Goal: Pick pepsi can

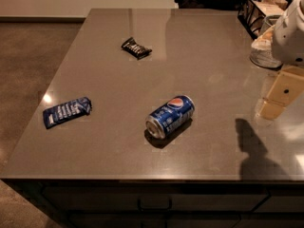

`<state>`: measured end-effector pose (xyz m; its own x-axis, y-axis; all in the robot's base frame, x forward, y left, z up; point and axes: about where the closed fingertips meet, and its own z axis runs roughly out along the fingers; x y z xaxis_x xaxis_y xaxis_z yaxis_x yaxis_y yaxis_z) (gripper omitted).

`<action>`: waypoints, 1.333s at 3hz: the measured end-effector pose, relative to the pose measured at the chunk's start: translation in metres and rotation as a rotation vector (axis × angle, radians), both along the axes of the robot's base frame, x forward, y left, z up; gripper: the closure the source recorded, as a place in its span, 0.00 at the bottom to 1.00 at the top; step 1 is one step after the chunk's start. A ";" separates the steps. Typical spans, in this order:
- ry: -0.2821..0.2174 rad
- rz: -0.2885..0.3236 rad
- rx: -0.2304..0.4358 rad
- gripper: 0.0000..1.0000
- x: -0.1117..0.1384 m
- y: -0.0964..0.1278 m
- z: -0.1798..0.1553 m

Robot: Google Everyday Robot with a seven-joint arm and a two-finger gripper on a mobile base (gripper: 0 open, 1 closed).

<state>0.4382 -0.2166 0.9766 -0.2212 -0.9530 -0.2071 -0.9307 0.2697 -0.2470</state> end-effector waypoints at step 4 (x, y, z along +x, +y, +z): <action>0.053 0.104 -0.036 0.00 0.026 0.027 -0.030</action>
Offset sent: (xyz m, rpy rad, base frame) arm 0.0104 0.0103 -0.0178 -0.0073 0.0441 0.0447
